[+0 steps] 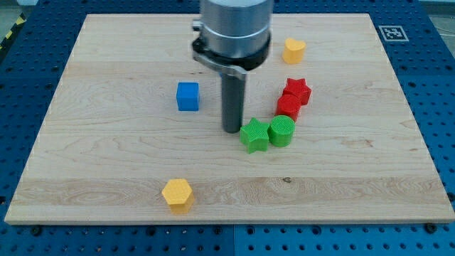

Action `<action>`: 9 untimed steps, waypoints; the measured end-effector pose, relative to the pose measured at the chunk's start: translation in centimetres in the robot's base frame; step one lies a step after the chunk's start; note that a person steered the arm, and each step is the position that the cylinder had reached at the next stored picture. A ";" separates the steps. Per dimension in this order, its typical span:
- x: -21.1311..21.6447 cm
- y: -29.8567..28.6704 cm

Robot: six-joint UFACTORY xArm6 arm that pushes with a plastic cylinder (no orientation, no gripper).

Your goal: Keep the yellow hexagon below the blue cube

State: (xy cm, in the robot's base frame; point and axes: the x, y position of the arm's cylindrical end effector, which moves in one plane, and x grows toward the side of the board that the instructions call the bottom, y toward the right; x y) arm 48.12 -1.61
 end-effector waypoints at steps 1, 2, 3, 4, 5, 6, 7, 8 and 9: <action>0.0 -3.8; 1.5 -4.0; 4.7 -3.9; 7.2 -3.4; 8.8 -2.5; 9.1 -1.2; 9.5 -0.3; 13.7 -0.3; 13.7 -0.3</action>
State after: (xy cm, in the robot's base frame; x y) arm 61.80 -1.90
